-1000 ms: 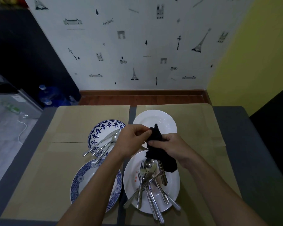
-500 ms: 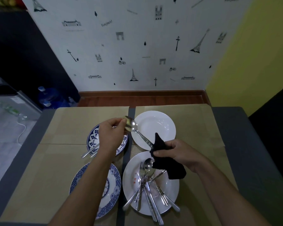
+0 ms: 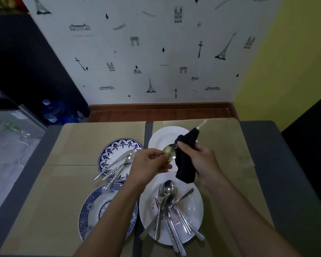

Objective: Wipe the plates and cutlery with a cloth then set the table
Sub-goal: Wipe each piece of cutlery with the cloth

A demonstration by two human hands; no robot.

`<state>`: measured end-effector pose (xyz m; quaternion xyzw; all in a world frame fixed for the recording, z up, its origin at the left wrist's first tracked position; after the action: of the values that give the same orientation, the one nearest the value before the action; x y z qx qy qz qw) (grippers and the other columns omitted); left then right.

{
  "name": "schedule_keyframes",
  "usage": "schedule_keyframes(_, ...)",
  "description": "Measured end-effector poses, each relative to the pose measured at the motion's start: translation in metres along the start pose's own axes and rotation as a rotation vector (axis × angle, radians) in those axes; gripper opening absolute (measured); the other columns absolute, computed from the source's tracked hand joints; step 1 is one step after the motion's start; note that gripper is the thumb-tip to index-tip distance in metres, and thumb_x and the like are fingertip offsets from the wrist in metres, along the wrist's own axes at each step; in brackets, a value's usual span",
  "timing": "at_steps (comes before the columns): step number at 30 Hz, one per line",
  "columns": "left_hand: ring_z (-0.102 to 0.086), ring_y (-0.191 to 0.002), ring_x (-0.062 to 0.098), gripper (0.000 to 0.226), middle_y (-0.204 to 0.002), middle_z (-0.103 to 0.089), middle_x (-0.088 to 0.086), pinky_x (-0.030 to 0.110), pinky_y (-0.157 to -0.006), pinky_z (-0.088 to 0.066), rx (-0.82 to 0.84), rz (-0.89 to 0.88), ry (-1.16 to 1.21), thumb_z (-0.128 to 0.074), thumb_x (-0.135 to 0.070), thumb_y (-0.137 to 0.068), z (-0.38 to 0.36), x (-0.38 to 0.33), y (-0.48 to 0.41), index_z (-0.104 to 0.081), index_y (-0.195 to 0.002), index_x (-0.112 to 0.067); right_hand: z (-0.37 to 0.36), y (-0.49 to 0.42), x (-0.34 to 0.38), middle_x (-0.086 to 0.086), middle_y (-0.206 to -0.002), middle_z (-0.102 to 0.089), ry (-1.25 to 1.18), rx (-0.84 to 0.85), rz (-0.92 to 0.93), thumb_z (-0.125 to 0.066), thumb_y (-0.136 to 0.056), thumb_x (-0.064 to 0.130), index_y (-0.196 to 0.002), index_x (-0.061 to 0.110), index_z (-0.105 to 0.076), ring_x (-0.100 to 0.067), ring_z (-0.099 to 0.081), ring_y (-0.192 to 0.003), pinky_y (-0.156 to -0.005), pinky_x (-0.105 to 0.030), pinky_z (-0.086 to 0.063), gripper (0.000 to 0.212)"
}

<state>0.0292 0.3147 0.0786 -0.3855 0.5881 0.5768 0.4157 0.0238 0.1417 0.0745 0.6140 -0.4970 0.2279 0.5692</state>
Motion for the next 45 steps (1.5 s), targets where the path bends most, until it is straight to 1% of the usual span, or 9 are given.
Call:
schedule_keyframes(5,-0.07,-0.066,0.024,0.013,-0.072,-0.073,0.013,0.031,-0.064,-0.057,0.058,0.001,-0.024,-0.07,-0.011,-0.092,-0.005,0.01,0.006,-0.076,-0.085,-0.003,-0.005,0.003,0.006,-0.005,-0.083,-0.078,0.194,0.065,-0.005,-0.083,-0.083,0.009,-0.098,0.012,-0.08,-0.012,-0.07,-0.068,-0.064,-0.026,-0.058,0.016)
schedule_keyframes(8,-0.069,-0.065,0.023,0.016,-0.074,-0.074,0.013,0.03,-0.064,-0.057,0.06,-0.004,-0.032,-0.068,-0.012,-0.094,-0.003,0.01,0.008,-0.076,-0.086,-0.001,-0.006,0.006,0.003,-0.017,-0.092,-0.079,0.278,0.107,-0.035,-0.084,-0.082,0.009,-0.1,0.007,-0.08,-0.02,-0.071,-0.072,-0.067,-0.031,-0.06,0.019)
schedule_keyframes(11,-0.069,-0.065,0.023,0.016,-0.075,-0.074,0.014,0.032,-0.065,-0.057,0.088,0.003,-0.05,-0.067,-0.012,-0.095,-0.005,0.011,0.009,-0.075,-0.087,0.0,-0.002,0.006,0.001,-0.019,-0.092,-0.078,0.295,0.06,-0.017,-0.084,-0.085,0.02,-0.095,0.007,-0.08,-0.024,-0.072,-0.074,-0.069,-0.035,-0.061,0.017)
schedule_keyframes(16,-0.07,-0.068,0.026,0.014,-0.079,-0.074,0.02,0.036,-0.07,-0.058,0.105,-0.001,-0.111,-0.067,-0.011,-0.095,-0.002,0.01,0.009,-0.074,-0.089,-0.001,0.003,0.009,0.009,-0.011,-0.084,-0.077,0.145,-0.058,0.031,-0.076,-0.094,0.024,-0.095,0.004,-0.077,-0.012,-0.071,-0.061,-0.051,-0.022,-0.054,0.02)
schedule_keyframes(21,-0.068,-0.065,0.024,0.016,-0.076,-0.074,0.017,0.036,-0.068,-0.056,0.082,-0.005,-0.086,-0.066,-0.013,-0.095,-0.004,0.012,0.011,-0.074,-0.088,-0.001,0.002,0.005,0.013,-0.01,-0.086,-0.078,0.14,0.021,-0.004,-0.071,-0.096,0.02,-0.094,0.01,-0.079,-0.02,-0.072,-0.075,-0.068,-0.032,-0.059,0.014)
schedule_keyframes(27,-0.068,-0.064,0.024,0.028,-0.075,-0.073,0.016,0.034,-0.064,-0.056,0.079,-0.035,-0.099,-0.059,-0.018,-0.101,-0.008,0.006,0.007,-0.075,-0.086,0.0,-0.005,0.008,0.001,-0.017,-0.096,-0.078,0.257,0.176,-0.007,-0.076,-0.089,0.005,-0.102,0.007,-0.078,-0.02,-0.074,-0.08,-0.07,-0.025,-0.06,0.014)
schedule_keyframes(34,-0.069,-0.065,0.022,0.027,-0.074,-0.074,0.011,0.031,-0.064,-0.057,0.134,-0.102,-0.224,-0.056,-0.013,-0.101,-0.014,0.007,0.006,-0.076,-0.084,-0.009,0.001,0.0,-0.005,-0.012,-0.096,-0.079,0.316,0.091,0.011,-0.075,-0.094,0.021,-0.103,0.011,-0.076,-0.026,-0.077,-0.088,-0.071,-0.029,-0.061,0.014)
schedule_keyframes(38,-0.07,-0.064,0.022,0.026,-0.071,-0.074,0.011,0.031,-0.064,-0.057,0.038,-0.067,-0.18,-0.057,-0.014,-0.1,-0.007,0.012,0.004,-0.076,-0.084,-0.007,0.004,0.0,-0.003,-0.006,-0.09,-0.08,0.266,0.034,0.053,-0.076,-0.093,0.027,-0.104,0.013,-0.073,-0.018,-0.078,-0.079,-0.061,-0.023,-0.058,0.018)
schedule_keyframes(45,-0.064,-0.06,0.017,0.028,-0.073,-0.071,0.019,0.037,-0.066,-0.055,0.014,-0.105,-0.2,-0.054,-0.011,-0.102,-0.008,0.009,-0.001,-0.074,-0.086,0.001,-0.004,0.0,-0.021,-0.009,-0.095,-0.08,0.378,0.203,0.022,-0.065,-0.1,0.037,-0.102,0.013,-0.081,-0.023,-0.077,-0.092,-0.079,-0.033,-0.059,0.028)
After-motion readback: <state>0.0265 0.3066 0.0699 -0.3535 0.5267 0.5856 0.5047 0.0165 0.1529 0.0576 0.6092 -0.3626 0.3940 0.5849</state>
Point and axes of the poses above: each hand's wrist, its own y-axis away from the middle knuckle, its own z-axis out of the back of the hand, x = y × z, the point moved 6 cm from there along -y, towards the middle knuckle
